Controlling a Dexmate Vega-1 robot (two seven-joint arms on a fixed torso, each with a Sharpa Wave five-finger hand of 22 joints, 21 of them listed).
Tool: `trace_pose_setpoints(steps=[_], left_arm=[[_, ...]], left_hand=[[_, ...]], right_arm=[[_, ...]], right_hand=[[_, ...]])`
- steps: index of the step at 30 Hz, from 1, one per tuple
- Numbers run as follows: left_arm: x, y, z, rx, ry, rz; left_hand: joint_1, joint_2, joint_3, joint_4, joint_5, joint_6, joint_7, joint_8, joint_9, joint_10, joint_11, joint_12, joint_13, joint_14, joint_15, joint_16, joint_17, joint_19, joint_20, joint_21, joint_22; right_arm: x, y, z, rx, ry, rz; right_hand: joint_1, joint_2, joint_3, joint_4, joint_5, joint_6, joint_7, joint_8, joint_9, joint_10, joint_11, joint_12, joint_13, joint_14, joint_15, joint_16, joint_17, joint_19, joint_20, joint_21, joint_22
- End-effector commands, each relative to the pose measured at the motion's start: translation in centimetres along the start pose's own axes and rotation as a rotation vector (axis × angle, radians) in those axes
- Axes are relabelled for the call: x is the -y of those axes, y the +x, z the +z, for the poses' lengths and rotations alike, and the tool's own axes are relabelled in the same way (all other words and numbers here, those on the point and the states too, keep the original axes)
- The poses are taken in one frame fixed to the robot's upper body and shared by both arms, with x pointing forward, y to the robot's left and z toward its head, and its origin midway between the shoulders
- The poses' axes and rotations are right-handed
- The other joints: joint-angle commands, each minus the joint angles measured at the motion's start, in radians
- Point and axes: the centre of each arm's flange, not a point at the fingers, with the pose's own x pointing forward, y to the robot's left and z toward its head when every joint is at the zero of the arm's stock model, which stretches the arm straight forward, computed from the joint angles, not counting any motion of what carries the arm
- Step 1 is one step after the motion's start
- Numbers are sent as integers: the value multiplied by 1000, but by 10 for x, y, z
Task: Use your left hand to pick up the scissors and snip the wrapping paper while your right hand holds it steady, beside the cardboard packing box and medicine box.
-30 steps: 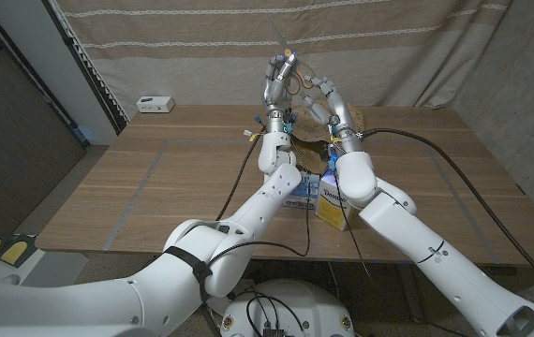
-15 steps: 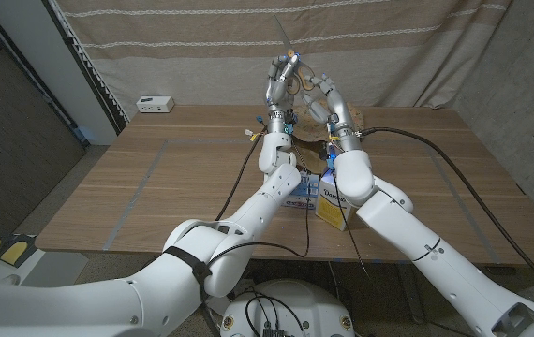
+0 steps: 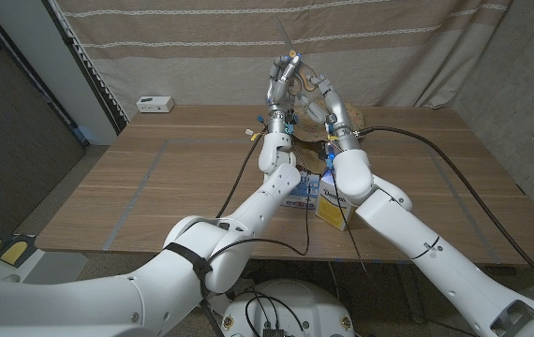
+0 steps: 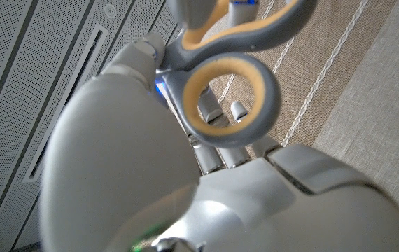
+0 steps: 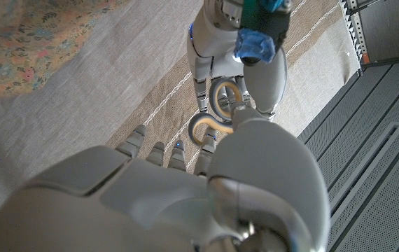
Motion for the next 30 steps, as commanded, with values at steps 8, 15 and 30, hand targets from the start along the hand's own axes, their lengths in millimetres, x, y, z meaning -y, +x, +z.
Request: trace_pose_setpoints(steps=[8,15,30], left_arm=[[3,-1,-8,-20,-2,-24],[3,-1,-8,-18,-2,-24],[4,-1,-8,-13,10,-32]], left_hand=[[11,4,110,103,8,-2,1,4,6,16,-10,9,4,9,-35,6,-1,-4,-135,4,5],[11,4,110,103,8,-2,1,4,6,16,-10,9,4,9,-35,6,-1,-4,-135,4,5],[11,4,110,103,8,-2,1,4,6,16,-10,9,4,9,-35,6,-1,-4,-135,4,5]], right_arm=[[-5,2,-2,-9,53,-48],[-9,0,-3,-3,52,-112],[-11,2,-2,22,24,-170]], right_hand=[[-24,-1,-17,-1,0,59,9,22,2,46,-7,21,2,12,-9,15,1,26,3,9,2],[-8,-7,-20,-27,9,114,43,36,2,105,-8,40,2,61,-13,22,-1,67,2,19,1],[46,-41,-42,-100,40,261,74,65,-1,217,-17,67,1,110,-35,15,-3,126,-17,22,0]])
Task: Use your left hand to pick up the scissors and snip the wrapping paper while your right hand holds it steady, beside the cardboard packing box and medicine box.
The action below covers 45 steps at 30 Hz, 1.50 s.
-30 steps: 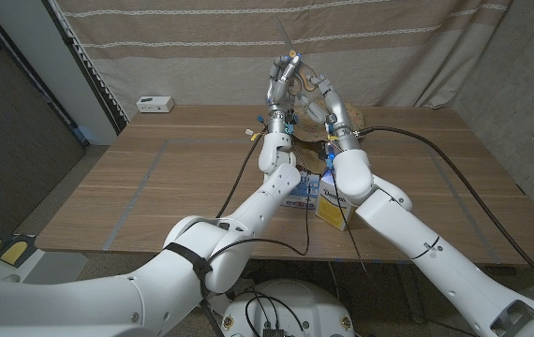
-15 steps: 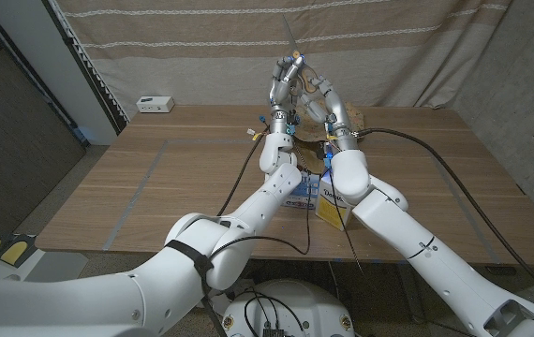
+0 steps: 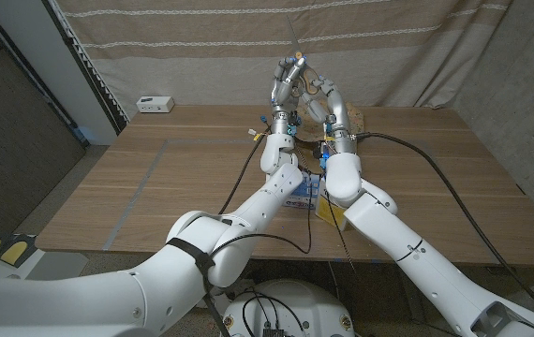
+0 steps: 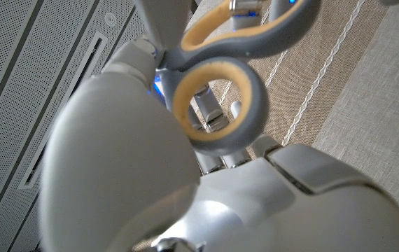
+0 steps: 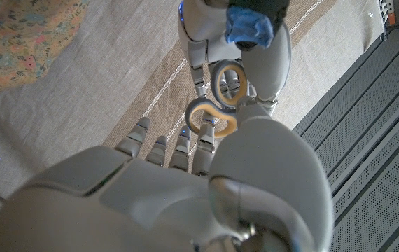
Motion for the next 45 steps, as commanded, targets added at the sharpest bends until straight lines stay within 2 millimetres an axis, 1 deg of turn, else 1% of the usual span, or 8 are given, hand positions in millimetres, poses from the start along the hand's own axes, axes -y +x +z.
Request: trace_pose_setpoints(steps=[1,4,12,25,28,37,43,45], left_arm=[[1,1,-1,1,11,-8],[0,1,-1,0,14,-8],[1,1,-3,-8,18,-14],[1,3,-5,-14,19,-18],[2,3,-7,-17,16,-24],[5,1,-10,-22,22,-34],[5,1,-10,-23,21,-35],[5,1,-10,-22,22,-36]], left_hand=[[3,11,111,102,6,-2,1,4,6,7,-1,7,5,8,-33,0,0,-4,-135,4,5],[3,11,111,102,6,-2,1,4,6,7,-1,7,5,8,-33,0,0,-4,-135,4,5],[3,11,111,102,6,-2,1,4,6,7,-1,7,5,8,-33,0,0,-4,-135,4,5],[3,11,111,102,6,-2,1,4,6,7,-1,7,5,8,-33,0,0,-4,-135,4,5],[3,11,111,102,6,-2,1,4,6,7,-1,7,5,8,-33,0,0,-4,-135,4,5],[3,11,111,102,6,-2,1,4,6,7,-1,7,5,8,-33,0,0,-4,-135,4,5],[3,11,111,102,6,-2,1,4,6,7,-1,7,5,8,-33,0,0,-4,-135,4,5],[3,11,111,102,6,-2,1,4,6,7,-1,7,5,8,-33,0,0,-4,-135,4,5]], right_arm=[[-1,3,1,16,-28,-34],[3,6,3,16,-37,-33],[10,11,4,8,-59,-42],[7,11,3,9,-54,-36],[5,12,4,13,-55,-37],[2,12,3,26,-73,-72],[1,8,3,30,-69,-127],[1,8,3,37,-85,-144]], right_hand=[[19,-12,-3,-18,11,32,-3,10,4,17,11,9,0,7,3,-1,2,7,11,5,0],[31,-22,-9,-33,18,53,-3,13,3,24,28,9,0,13,3,-3,1,9,18,2,0],[42,-30,-17,-46,26,83,5,16,3,22,25,4,0,11,9,-8,1,-1,29,-6,0],[51,-38,-30,-60,38,108,15,13,2,33,33,3,0,12,10,-11,2,0,34,-10,1],[55,-47,-35,-66,42,114,19,12,2,41,33,4,0,17,10,-10,2,7,33,-8,1],[61,-73,-56,-80,57,120,33,2,2,61,58,6,0,35,10,-7,2,22,38,-7,0],[62,-88,-75,-86,72,157,37,5,2,100,66,16,0,78,10,1,2,67,56,4,0],[62,-89,-82,-87,79,184,31,9,3,121,61,21,0,92,12,2,2,77,51,5,0]])
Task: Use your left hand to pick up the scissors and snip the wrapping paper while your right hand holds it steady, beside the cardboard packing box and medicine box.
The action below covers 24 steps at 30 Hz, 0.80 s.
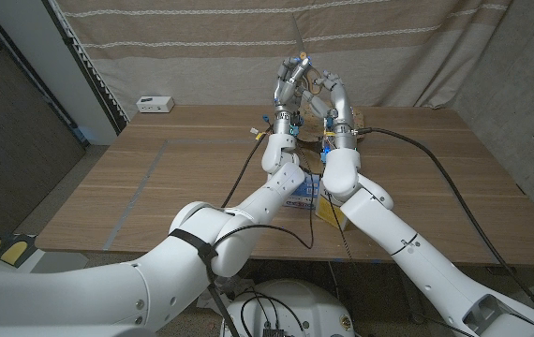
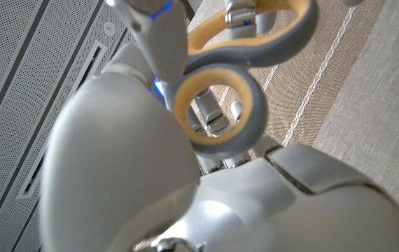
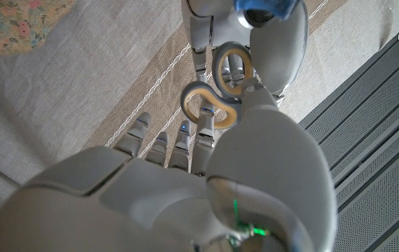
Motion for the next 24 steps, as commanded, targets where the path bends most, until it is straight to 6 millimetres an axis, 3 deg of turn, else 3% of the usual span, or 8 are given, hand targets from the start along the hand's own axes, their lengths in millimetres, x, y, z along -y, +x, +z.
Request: trace_pose_setpoints(steps=[1,2,4,5,9,14,18,24], left_arm=[[1,-1,-1,-3,2,-7],[1,-1,-1,-4,1,-8],[1,-1,-2,-5,-2,-7],[1,-1,-2,-6,-1,-7],[1,-2,-2,-3,2,-6],[1,-2,-2,-4,1,-6],[1,-2,-2,-6,1,-9],[1,-2,-2,-7,0,-8]], left_hand=[[5,9,110,103,8,-2,1,4,6,9,-3,9,5,10,-35,4,1,-4,-135,4,5],[5,9,110,103,8,-2,1,4,6,9,-3,9,5,10,-35,4,1,-4,-135,4,5],[5,9,110,103,8,-2,1,4,6,9,-3,9,5,10,-35,4,1,-4,-135,4,5],[-45,70,114,2,-108,4,11,-17,-89,-15,3,44,-48,21,-34,14,-90,-22,-121,54,-23],[-45,66,113,1,-110,7,12,-17,-92,-14,2,44,-49,25,-36,11,-95,-19,-122,53,-26],[-45,66,113,1,-110,7,12,-17,-92,-14,2,44,-49,25,-36,11,-95,-19,-122,53,-26],[-45,66,113,1,-110,7,12,-17,-92,-14,2,44,-49,25,-36,11,-95,-19,-122,53,-26],[-45,66,113,1,-110,7,12,-17,-92,-14,2,44,-49,25,-36,11,-95,-19,-122,53,-26]], right_arm=[[-2,-4,1,20,-23,-82],[-2,-5,1,30,-33,-95],[-3,-8,3,54,-65,-123],[-3,-8,4,48,-57,-120],[-4,-7,3,38,-61,-91],[-3,-4,4,31,-83,-48],[-4,-4,6,43,-112,-13],[-7,-4,10,81,-183,48]], right_hand=[[5,-13,-15,-1,18,43,-7,0,2,36,-2,13,0,27,6,8,2,24,1,6,0],[5,-13,-17,-1,19,44,-4,-1,2,38,-1,13,0,30,6,8,2,30,1,8,0],[-1,-10,-27,3,26,42,7,-11,3,41,5,10,0,50,26,9,3,76,47,20,1],[-2,-10,-30,4,29,39,14,-16,3,50,10,11,0,59,30,10,3,88,59,22,0],[-14,-3,-41,12,34,5,29,-38,3,52,17,8,0,73,44,8,4,115,72,25,0],[-27,11,-49,22,37,-29,30,-57,4,19,18,-10,1,58,60,-3,5,109,75,13,0],[-62,45,-63,47,36,-78,35,-71,4,-39,24,-39,2,13,73,-14,7,66,75,-13,1],[-138,114,-77,104,14,-176,24,-76,5,-161,-1,-80,3,-101,65,-18,9,-50,72,-38,3]])
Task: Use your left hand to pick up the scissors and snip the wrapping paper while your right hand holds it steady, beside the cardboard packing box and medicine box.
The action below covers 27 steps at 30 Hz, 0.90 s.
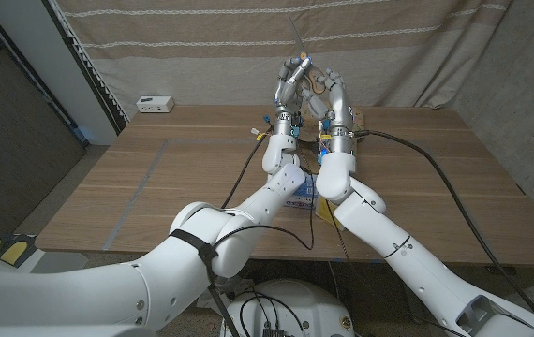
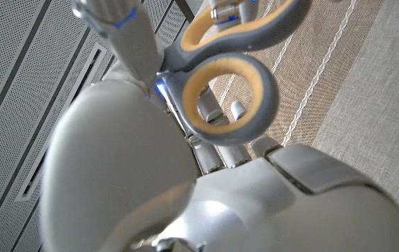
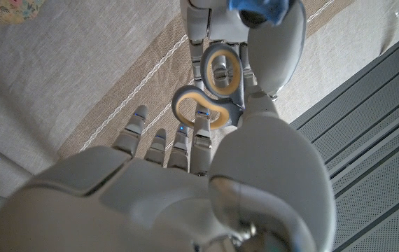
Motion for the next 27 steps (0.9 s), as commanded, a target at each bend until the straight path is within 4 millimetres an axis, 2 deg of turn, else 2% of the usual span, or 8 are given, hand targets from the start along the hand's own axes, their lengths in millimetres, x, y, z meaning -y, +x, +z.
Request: trace_pose_setpoints(steps=[1,3,4,7,12,17,26,27], left_arm=[[0,0,0,-1,-1,-2],[1,-1,-1,-1,-1,-2],[0,-1,0,-1,-1,-2],[0,-1,0,0,-1,-1],[1,-1,-1,0,-3,-4],[1,-2,-1,0,-7,-5],[1,-2,-1,-9,-8,-13],[1,-2,-1,-10,-9,-12]], left_hand=[[6,16,62,51,3,2,7,-5,2,6,0,4,3,16,-38,11,4,-3,-123,5,-1],[6,16,62,51,3,2,7,-5,2,6,0,4,3,16,-38,11,4,-3,-123,5,-1],[6,16,62,51,3,2,7,-5,2,6,0,4,3,16,-38,11,4,-3,-123,5,-1],[6,16,62,51,3,2,7,-5,2,6,0,4,3,16,-38,11,4,-3,-123,5,-1],[6,16,62,51,3,2,7,-5,2,6,0,4,3,16,-38,11,4,-3,-123,5,-1],[6,16,62,51,3,2,7,-5,2,6,0,4,3,16,-38,11,4,-3,-123,5,-1],[6,16,62,51,3,2,7,-5,2,6,0,4,3,16,-38,11,4,-3,-123,5,-1],[5,31,73,83,168,-87,26,37,165,-119,59,-29,180,-216,-21,215,237,-91,-60,77,183]], right_arm=[[-3,1,6,51,-109,109],[-4,2,6,61,-119,134],[-4,2,7,65,-132,139],[-5,3,8,78,-163,184],[-6,3,9,86,-193,192],[-4,4,5,76,-170,183],[4,9,-3,63,-131,170],[4,9,-3,61,-127,170]], right_hand=[[-55,36,-1,40,-17,-82,-9,-7,3,-99,-15,-25,3,-84,-6,-6,5,-91,-5,-11,4],[-66,42,4,51,-22,-101,-15,-5,4,-123,-28,-26,4,-112,-12,-8,6,-112,-2,-10,4],[-74,45,10,60,-26,-116,-16,-4,4,-143,-41,-28,4,-128,-21,-6,6,-134,-9,-10,4],[-93,51,27,84,-37,-170,-27,-7,4,-208,-53,-33,4,-177,-26,-7,6,-195,-33,-14,4],[-109,54,46,106,-47,-202,-39,-4,4,-260,-61,-34,4,-221,-41,-7,7,-232,-54,-11,4],[-110,50,62,111,-52,-187,-57,8,4,-258,-80,-22,3,-224,-58,1,6,-229,-75,-1,4],[-80,44,92,93,-54,-125,-92,31,3,-208,-112,2,1,-204,-94,10,2,-201,-97,14,1],[-76,44,95,90,-54,-119,-99,32,3,-201,-121,5,1,-200,-99,11,2,-198,-98,15,1]])
